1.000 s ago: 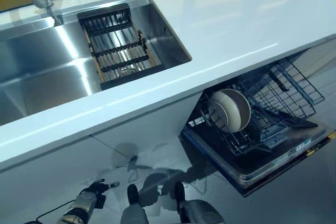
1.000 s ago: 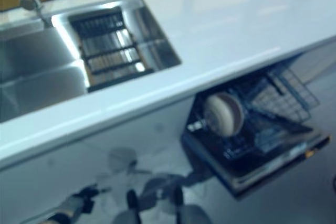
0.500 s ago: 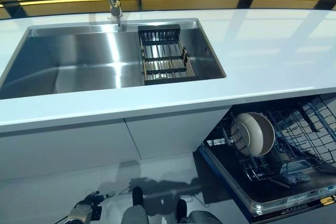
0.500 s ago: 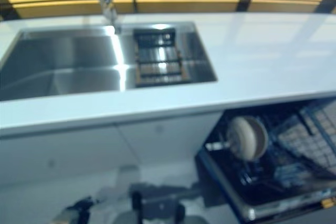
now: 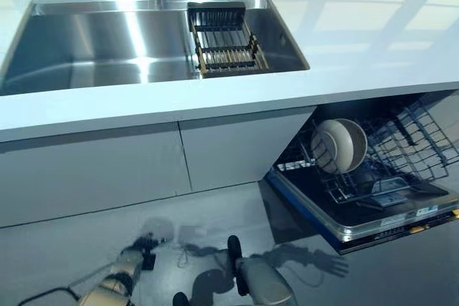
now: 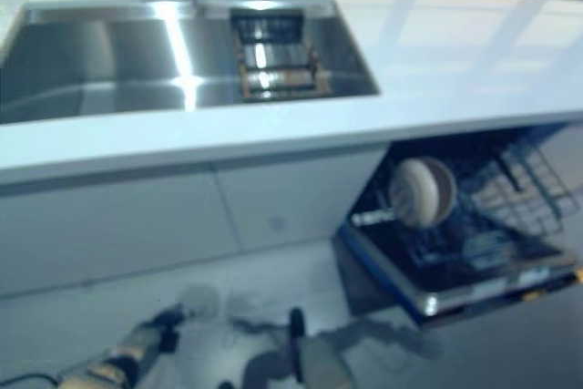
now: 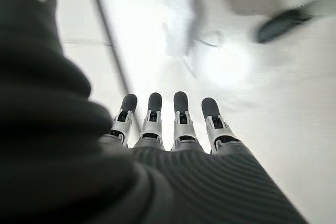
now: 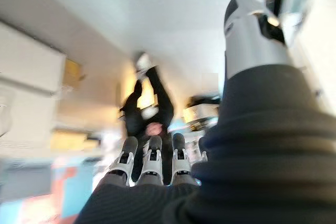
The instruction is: Take plates into dishwasher
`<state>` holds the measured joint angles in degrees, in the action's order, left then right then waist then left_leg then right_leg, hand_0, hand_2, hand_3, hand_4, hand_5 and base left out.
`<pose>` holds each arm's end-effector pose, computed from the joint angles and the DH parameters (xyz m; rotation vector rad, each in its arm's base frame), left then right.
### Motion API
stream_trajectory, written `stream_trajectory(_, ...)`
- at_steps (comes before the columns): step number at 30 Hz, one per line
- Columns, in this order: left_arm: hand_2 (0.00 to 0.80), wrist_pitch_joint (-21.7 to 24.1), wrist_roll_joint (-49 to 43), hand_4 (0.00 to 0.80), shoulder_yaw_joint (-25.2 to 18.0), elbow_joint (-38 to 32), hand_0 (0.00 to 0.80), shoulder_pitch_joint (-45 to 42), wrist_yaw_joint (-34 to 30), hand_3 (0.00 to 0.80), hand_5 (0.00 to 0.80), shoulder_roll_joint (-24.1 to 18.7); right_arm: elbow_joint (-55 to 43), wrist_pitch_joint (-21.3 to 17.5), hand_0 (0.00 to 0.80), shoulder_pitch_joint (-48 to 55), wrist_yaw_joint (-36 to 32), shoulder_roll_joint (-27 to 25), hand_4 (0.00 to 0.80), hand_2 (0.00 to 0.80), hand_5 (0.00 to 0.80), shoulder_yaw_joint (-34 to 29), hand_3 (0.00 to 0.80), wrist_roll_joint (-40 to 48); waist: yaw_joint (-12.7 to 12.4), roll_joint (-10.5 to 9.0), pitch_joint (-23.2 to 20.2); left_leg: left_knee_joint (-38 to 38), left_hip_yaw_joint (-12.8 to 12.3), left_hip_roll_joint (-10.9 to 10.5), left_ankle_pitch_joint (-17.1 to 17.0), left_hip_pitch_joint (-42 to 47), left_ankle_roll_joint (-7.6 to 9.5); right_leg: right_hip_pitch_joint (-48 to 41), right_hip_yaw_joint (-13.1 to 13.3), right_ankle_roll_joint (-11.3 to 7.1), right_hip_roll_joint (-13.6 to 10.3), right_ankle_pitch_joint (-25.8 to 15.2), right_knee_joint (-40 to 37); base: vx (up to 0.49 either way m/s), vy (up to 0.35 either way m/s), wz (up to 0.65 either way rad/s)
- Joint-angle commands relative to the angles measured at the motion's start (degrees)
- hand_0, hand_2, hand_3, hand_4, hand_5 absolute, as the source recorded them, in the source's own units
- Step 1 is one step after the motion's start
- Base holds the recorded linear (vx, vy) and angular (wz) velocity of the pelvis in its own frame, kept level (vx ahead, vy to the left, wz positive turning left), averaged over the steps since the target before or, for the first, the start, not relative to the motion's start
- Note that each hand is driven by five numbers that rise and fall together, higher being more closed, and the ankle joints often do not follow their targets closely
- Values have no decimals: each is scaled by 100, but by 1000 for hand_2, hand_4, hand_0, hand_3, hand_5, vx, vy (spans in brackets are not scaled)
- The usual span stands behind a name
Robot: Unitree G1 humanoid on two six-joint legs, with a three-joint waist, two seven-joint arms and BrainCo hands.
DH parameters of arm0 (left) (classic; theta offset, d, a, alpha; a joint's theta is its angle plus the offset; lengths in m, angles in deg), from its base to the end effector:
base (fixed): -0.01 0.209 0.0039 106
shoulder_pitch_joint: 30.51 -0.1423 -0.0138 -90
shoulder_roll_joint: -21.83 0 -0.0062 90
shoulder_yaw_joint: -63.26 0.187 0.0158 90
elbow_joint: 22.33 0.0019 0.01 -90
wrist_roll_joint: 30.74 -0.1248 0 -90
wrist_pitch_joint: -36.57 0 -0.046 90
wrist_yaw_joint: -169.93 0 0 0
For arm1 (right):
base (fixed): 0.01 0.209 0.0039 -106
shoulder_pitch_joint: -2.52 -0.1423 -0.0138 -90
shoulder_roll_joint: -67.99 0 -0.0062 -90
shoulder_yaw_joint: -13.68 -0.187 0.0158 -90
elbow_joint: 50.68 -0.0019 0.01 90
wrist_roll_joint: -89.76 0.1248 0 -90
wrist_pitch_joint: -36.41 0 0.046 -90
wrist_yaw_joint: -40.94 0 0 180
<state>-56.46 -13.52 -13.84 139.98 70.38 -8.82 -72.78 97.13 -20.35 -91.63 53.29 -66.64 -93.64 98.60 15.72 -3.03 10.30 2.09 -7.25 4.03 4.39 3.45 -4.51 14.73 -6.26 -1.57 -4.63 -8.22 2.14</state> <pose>0.1270 0.2555 -0.0813 0.2088 1.1157 0.2171 0.0917 -0.4514 0.0946 -0.5301 1.1054 -1.1948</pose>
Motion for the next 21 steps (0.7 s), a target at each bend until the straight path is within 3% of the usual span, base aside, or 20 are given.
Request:
stream_trajectory(1, 0, 117, 422, 0, -301, -41, 0, 250, 202, 0, 0, -203, 227, -217, 0, -580, -223, -154, 0, 0, 0, 364, 0, -143, -290, 62, -56, -323, -86, -105, 640, 1028, 162, 632, -118, -376, 58, -418, 34, -486, 132, -7)
stream_trajectory(4, 0, 174, 523, 0, -321, -120, 0, 317, 296, 0, 0, -159, 469, -177, 0, -1192, -271, -120, 0, 0, 0, 819, 0, -201, -363, 67, -79, -925, -93, -221, 765, 1011, 183, 541, -146, -424, -146, -523, -62, -408, 111, -1)
stream_trajectory(7, 0, 199, 357, 0, -268, -192, 0, 375, 297, 0, 0, -232, 899, -93, 0, -1698, -242, 64, 0, 0, 0, 1297, 0, -630, -507, -39, 32, -1501, -225, -549, 1354, 832, 458, 301, -148, -634, -294, -749, -498, -190, 85, -2)
stream_trajectory(10, 0, 139, 203, 0, -107, -224, 0, 354, 310, 0, 0, -272, 1251, -182, 0, -1680, -373, 106, 0, 0, 0, 1359, 0, -857, -591, -116, 34, -1452, -211, -766, 1275, 841, 539, 220, -434, -701, -330, -829, -687, -136, 44, 44)
stream_trajectory(12, 0, 118, 106, 0, -20, -304, 0, 201, 286, 0, 0, -360, 1214, -198, 0, -1468, -406, 225, 0, 0, 0, 1300, 0, -916, -713, -96, 147, -1186, -317, -817, 1057, 950, 605, 67, -628, -710, -355, -939, -87, -370, 71, 3)
stream_trajectory(15, 0, -3, -28, 0, -65, -245, 0, 136, 60, 0, 0, -590, 1220, -341, 0, -1074, -267, 400, 0, 0, 0, 1085, 0, -627, -803, 66, 102, -543, -433, -603, 375, 745, 653, -18, -176, -672, -328, -782, 1419, -500, -5, -12)
stream_trajectory(18, 0, -165, -173, 0, -217, -107, 0, -10, -73, 0, 0, -681, 1336, -603, 0, -690, -45, 715, 0, 0, 0, 875, 0, -516, -1045, 264, -79, -210, -558, -324, -120, 440, 658, -624, -216, -524, -454, -115, 1910, -414, -92, -11)
stream_trajectory(20, 0, -173, -236, 0, -329, 28, 0, -146, -47, 0, 0, -625, 1551, -742, 0, -653, -98, 885, 0, 0, 0, 815, 0, -532, -1245, 327, -190, -170, -623, -203, -263, 231, 670, -1048, -227, -448, -553, 184, 1945, -301, -148, 17)
stream_trajectory(21, 0, -142, -257, 0, -397, 117, 0, -229, -40, 0, 0, -603, 1664, -825, 0, -635, -145, 979, 0, 0, 0, 829, 0, -528, -1346, 312, -243, -174, -640, -182, -272, 149, 675, -1249, -217, -494, -699, 231, 2007, -212, -147, 0)
